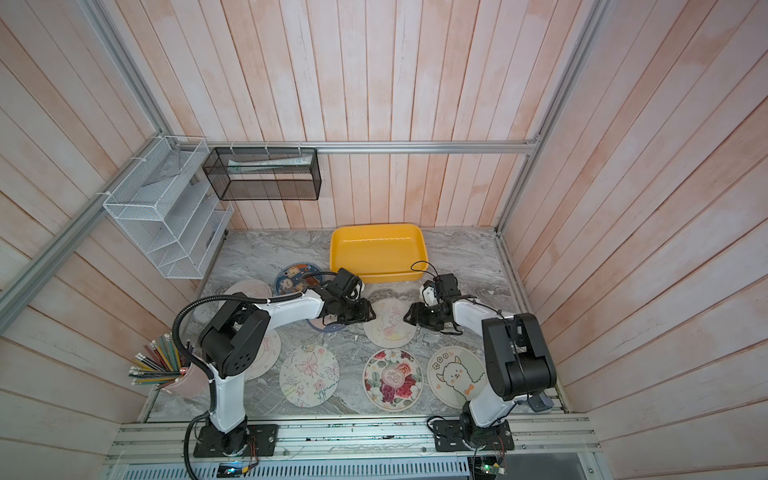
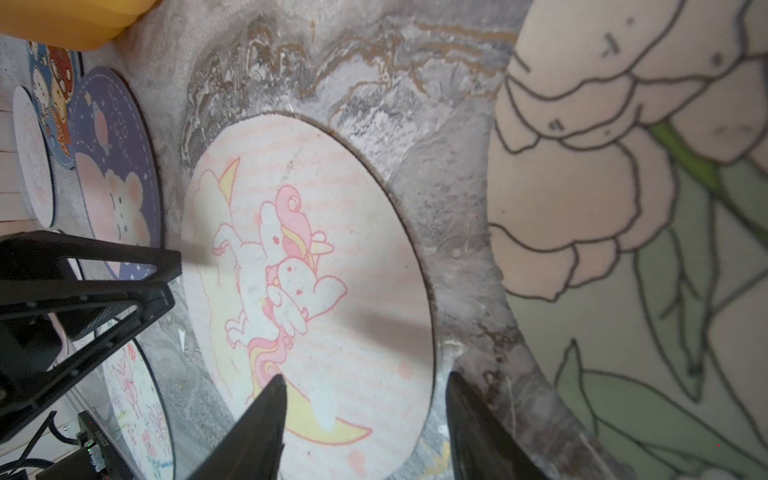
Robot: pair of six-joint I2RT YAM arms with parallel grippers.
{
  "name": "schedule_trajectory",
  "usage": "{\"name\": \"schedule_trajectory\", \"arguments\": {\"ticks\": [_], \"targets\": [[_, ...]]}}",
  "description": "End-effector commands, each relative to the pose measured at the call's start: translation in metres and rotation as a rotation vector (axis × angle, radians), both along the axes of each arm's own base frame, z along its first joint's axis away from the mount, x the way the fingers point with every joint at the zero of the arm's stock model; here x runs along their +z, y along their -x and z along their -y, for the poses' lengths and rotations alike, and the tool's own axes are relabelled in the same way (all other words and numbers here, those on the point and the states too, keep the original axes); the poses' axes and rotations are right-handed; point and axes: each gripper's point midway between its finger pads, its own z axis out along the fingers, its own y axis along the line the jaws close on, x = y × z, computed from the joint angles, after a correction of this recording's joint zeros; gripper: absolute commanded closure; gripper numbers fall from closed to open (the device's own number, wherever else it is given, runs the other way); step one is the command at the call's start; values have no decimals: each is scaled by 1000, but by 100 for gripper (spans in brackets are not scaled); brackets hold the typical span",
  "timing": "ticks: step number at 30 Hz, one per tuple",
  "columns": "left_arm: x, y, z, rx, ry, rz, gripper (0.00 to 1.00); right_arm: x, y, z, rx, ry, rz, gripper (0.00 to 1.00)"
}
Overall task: Put the coasters into the storage box
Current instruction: Pick up the coaster from the center of the board.
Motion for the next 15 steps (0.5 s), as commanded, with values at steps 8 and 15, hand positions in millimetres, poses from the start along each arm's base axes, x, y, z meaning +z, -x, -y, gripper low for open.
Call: {"name": "schedule_trajectory", "arguments": {"ticks": [8, 15], "targets": [[-28, 21, -6, -39, -69, -87, 48, -17, 9, -2, 19, 26, -61, 43], [-29, 21, -6, -37, -70, -89, 49, -16, 7, -5, 24, 18, -58, 50]]}}
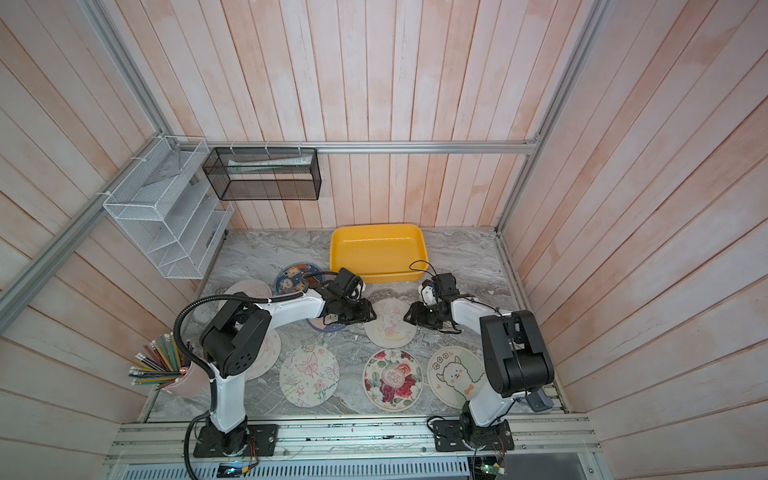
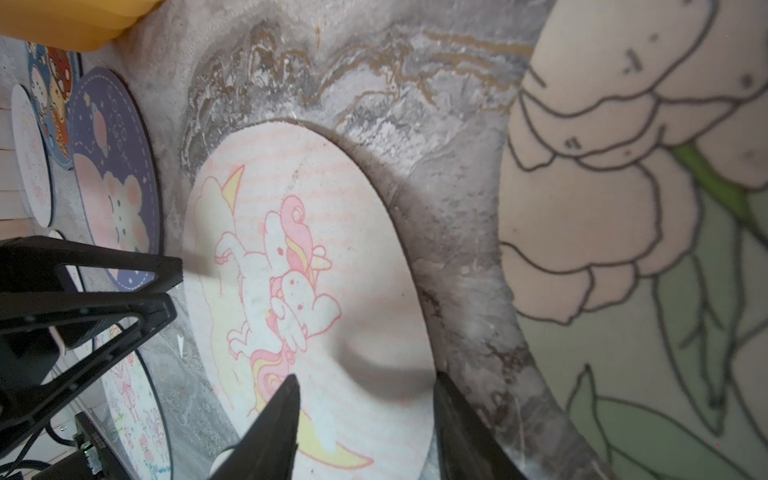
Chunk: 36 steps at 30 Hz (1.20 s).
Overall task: Put the coasters into the storage box
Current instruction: Pick up the coaster from the center of the board.
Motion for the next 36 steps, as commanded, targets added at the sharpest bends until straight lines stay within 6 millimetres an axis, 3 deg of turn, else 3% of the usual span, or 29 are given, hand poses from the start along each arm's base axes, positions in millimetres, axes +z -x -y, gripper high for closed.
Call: {"name": "schedule_trajectory", "arguments": {"ticks": [1, 4, 10, 16, 20, 29, 36], "targets": [[-29, 20, -8, -24, -67, -88, 49, -13, 10, -1, 13, 19, -58, 52], [-29, 20, -8, -25, -68, -89, 49, -13, 9, -1, 10, 17, -55, 64], [-28, 20, -7, -26, -61, -86, 49, -11, 7, -4, 14, 3, -50, 77], [-23, 19, -6, -22, -47, -72, 48, 2, 4, -7, 12, -17, -22, 97], [-12, 15, -7, -2, 0, -44, 42, 18, 3, -9, 15, -38, 0, 100], [21, 2, -27, 88, 113, 44, 26, 80, -4, -19, 43, -101, 93, 100], [41, -5, -50, 136, 152, 110, 17, 147, -27, -41, 86, -175, 224, 100]]}}
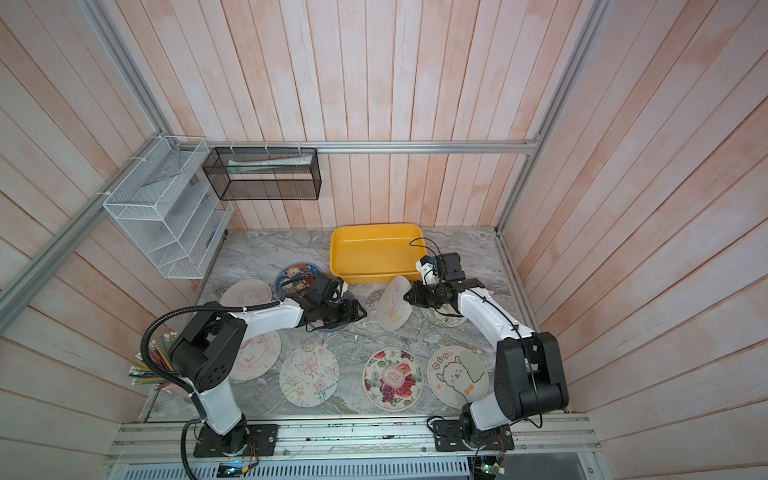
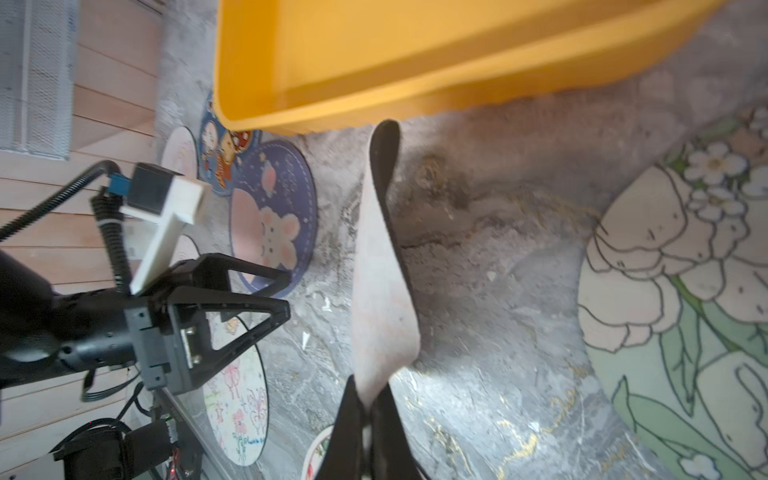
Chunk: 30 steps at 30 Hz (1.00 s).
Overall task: Put the coasters into the storage box
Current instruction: Pick up the coaster from the center of the board, then place the coaster in the storage box.
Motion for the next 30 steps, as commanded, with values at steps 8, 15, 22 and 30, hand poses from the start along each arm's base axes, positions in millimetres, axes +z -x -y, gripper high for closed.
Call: {"name": "schedule_trajectory", "arguments": {"ticks": [8, 15, 22, 30], "targets": [[30, -9, -20, 41, 56, 98, 13, 95, -47, -42, 42, -150, 187, 100], [34, -5, -29, 51, 61, 108, 10, 115, -104, -82, 72, -185, 276, 100], [34, 2, -40, 68, 50, 107, 8, 97, -165, -115, 98, -185, 314, 100], [31, 4, -50, 89, 37, 102, 6, 34, -218, -130, 83, -142, 210, 100]]}}
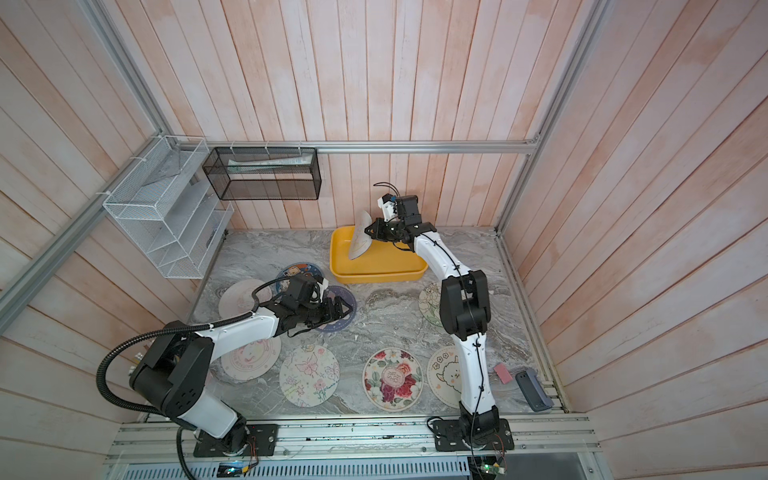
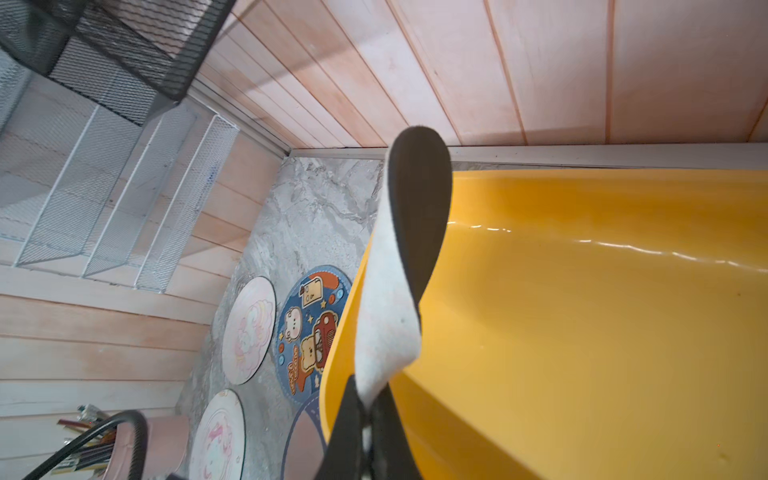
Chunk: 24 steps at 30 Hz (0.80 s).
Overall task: Put the coasters into the storage box
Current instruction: Place the coaster in the storage box.
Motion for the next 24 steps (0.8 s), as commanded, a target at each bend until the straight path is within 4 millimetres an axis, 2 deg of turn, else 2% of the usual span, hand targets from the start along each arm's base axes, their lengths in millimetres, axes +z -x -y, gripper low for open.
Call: {"name": "schedule_trajectory", "arguments": {"ticks": [1, 5, 8, 15, 19, 20, 21, 24], "targets": [[5, 0, -7, 8, -6, 26, 6, -27, -11, 3, -16, 34, -68, 100], [7, -1, -9, 14, -9, 30, 5, -65, -25, 22, -68, 81, -160, 100], [7, -2, -11, 18, -13, 32, 5, -84, -27, 42, -111, 118, -209, 100], [8, -2, -15, 27, -23, 39, 4, -105, -21, 84, -197, 188, -270, 100], [6, -2, -17, 29, -29, 36, 4, -115, -18, 100, -223, 226, -298, 100], [6, -2, -17, 29, -30, 37, 3, -116, -18, 102, -223, 235, -300, 92], [6, -3, -18, 32, -32, 39, 3, -114, -18, 104, -226, 244, -293, 79], [7, -3, -20, 37, -39, 44, 3, -103, -18, 107, -232, 260, -264, 56]]}}
